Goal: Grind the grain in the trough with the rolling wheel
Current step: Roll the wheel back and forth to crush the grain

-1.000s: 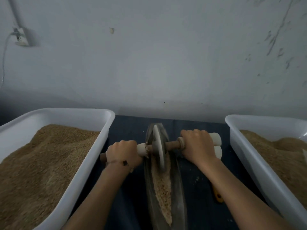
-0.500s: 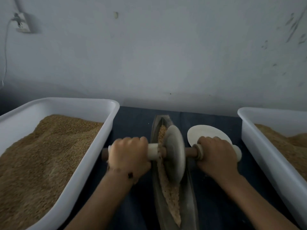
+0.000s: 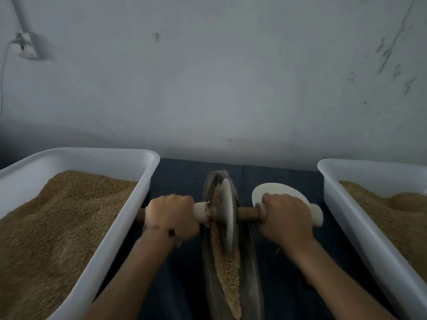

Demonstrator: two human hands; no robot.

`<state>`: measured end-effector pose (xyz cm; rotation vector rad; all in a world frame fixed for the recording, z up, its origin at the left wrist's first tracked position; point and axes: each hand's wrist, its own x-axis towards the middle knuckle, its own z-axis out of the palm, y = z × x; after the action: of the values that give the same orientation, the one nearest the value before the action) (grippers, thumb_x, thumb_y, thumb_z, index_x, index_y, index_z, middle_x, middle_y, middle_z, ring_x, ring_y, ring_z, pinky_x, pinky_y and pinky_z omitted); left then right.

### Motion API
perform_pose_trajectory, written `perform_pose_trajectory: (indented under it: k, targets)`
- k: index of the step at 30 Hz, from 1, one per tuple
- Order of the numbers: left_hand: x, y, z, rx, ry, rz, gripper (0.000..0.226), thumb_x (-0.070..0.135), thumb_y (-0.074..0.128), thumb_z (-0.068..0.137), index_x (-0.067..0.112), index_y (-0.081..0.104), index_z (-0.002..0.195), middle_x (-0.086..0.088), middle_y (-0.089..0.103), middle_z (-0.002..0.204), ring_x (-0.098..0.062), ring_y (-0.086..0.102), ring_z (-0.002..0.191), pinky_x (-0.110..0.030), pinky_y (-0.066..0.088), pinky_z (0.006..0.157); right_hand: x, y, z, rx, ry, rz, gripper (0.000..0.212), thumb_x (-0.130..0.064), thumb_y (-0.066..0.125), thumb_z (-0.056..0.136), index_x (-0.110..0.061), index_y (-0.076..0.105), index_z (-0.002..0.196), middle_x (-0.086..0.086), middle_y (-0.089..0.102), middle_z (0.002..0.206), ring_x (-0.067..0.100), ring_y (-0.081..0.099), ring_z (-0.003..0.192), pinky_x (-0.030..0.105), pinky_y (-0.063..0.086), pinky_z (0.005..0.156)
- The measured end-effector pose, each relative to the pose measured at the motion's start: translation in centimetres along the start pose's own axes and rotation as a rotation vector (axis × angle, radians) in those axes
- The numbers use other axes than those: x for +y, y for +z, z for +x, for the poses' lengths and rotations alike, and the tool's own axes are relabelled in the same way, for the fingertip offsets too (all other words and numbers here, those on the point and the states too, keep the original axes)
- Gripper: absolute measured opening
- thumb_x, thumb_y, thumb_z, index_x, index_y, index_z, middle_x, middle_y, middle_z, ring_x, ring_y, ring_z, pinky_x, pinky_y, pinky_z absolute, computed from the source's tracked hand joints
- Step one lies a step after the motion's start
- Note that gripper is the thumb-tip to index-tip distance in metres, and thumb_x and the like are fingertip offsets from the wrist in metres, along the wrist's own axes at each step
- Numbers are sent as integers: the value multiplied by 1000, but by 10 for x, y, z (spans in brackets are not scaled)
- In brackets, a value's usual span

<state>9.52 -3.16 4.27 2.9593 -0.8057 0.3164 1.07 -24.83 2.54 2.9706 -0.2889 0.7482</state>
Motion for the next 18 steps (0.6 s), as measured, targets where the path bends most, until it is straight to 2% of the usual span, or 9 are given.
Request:
perform_pose_trajectory:
  k: [2, 4, 6, 8, 10, 12, 13, 15, 18]
  targets:
    - [12, -2, -45, 361, 125, 60, 18, 26, 69, 61, 19, 53, 63, 2, 53, 56, -14, 47, 49, -25, 35, 51, -1, 1, -43, 272, -13, 81, 30, -15, 76, 63, -17, 46, 58, 0, 49, 54, 22, 47, 49, 27, 30, 48]
    - [15, 0, -76, 610, 205, 23, 14, 16, 57, 61, 16, 45, 52, -2, 45, 46, -18, 40, 40, -24, 28, 48, 2, -2, -70, 463, -58, 76, 22, -16, 70, 73, -14, 52, 61, 3, 50, 56, 23, 48, 52, 31, 34, 52]
    - [11, 6, -90, 618, 196, 5, 18, 14, 64, 57, 14, 47, 52, -2, 46, 45, -19, 43, 39, -25, 32, 45, 3, -11, -75, 534, -140, 20, 17, -18, 64, 79, -13, 55, 66, 4, 51, 59, 24, 48, 54, 32, 34, 55]
    - [8, 11, -88, 462, 147, -49, 30, 15, 79, 44, 14, 50, 52, -1, 49, 46, -20, 46, 38, -25, 35, 42, -2, -19, -65, 512, -215, -5, 15, -13, 64, 73, -14, 52, 63, 3, 49, 56, 23, 46, 52, 31, 32, 54]
    - [6, 10, -72, 257, 48, -31, 32, 27, 79, 50, 22, 49, 58, 7, 49, 51, -15, 46, 43, -23, 30, 45, -4, -20, -45, 341, -224, 19, 22, -12, 65, 63, -18, 44, 58, -1, 45, 52, 21, 43, 49, 27, 29, 52]
    - [3, 8, -41, 74, -39, 43, 27, 42, 64, 68, 28, 41, 63, 12, 47, 59, -8, 43, 51, -24, 28, 49, 1, -16, -18, 17, -141, -42, 27, -23, 65, 66, -23, 39, 59, -9, 41, 54, 18, 45, 53, 27, 28, 52]
    - [1, 8, -23, -3, -50, 31, 25, 44, 59, 70, 28, 41, 63, 12, 47, 61, -8, 43, 54, -24, 29, 50, 4, -12, -3, -141, -81, -53, 24, -29, 62, 71, -25, 40, 60, -11, 43, 57, 15, 47, 58, 27, 28, 53]
    - [-1, 2, 18, -178, -47, -15, 23, 39, 63, 63, 25, 46, 62, 7, 52, 62, -11, 48, 57, -26, 34, 54, 11, -3, 25, -392, 1, 10, 17, -35, 56, 77, -26, 50, 63, -10, 52, 65, 13, 51, 64, 28, 31, 53]
    - [6, -18, 60, -495, -47, -66, 18, 21, 72, 44, 17, 58, 54, 0, 59, 45, -20, 58, 58, -31, 45, 60, 14, -2, 51, -690, 122, 117, 8, -22, 65, 68, -22, 59, 63, -2, 60, 72, 16, 56, 68, 30, 44, 60]
